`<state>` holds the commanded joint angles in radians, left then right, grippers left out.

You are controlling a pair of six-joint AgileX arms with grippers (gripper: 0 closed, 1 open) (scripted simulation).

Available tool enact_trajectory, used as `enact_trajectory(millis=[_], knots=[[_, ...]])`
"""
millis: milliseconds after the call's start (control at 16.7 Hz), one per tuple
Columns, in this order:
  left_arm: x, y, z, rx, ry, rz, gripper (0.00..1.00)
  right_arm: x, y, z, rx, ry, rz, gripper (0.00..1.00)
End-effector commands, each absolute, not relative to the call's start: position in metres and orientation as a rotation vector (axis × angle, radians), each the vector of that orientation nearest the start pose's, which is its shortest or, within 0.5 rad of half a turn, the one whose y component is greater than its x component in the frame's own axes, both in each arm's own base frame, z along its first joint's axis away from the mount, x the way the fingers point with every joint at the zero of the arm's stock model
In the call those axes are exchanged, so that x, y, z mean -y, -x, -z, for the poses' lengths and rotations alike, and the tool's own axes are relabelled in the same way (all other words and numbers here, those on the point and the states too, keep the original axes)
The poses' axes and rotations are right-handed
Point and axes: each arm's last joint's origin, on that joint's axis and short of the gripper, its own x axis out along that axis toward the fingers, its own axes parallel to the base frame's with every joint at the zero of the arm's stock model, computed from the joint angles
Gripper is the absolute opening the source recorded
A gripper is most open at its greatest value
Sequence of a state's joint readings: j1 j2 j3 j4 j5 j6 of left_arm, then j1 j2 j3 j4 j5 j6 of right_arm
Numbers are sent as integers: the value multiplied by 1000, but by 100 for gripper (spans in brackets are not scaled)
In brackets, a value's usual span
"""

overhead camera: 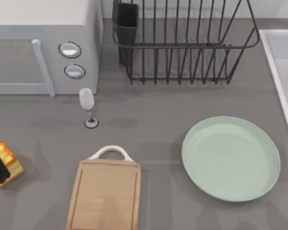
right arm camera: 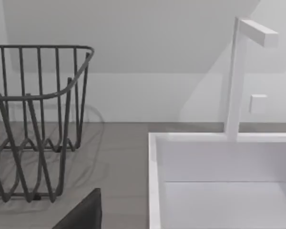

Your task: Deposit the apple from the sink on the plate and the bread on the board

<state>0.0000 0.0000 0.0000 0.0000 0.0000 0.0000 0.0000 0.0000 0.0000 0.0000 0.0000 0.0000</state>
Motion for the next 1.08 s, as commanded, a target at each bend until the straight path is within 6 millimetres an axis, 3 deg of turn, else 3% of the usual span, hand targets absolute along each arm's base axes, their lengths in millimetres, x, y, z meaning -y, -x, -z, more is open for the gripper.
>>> enact_trajectory(millis=[480,840,1080], knots=[[1,-106,-160,0,0,0,100,2,-106,-166,-21,6,6,100],[1,-106,-160,0,0,0,100,8,-123,-221,-261,52,55,100],[1,-106,-160,0,0,0,100,20,-171,-262,-548,81,86,100]])
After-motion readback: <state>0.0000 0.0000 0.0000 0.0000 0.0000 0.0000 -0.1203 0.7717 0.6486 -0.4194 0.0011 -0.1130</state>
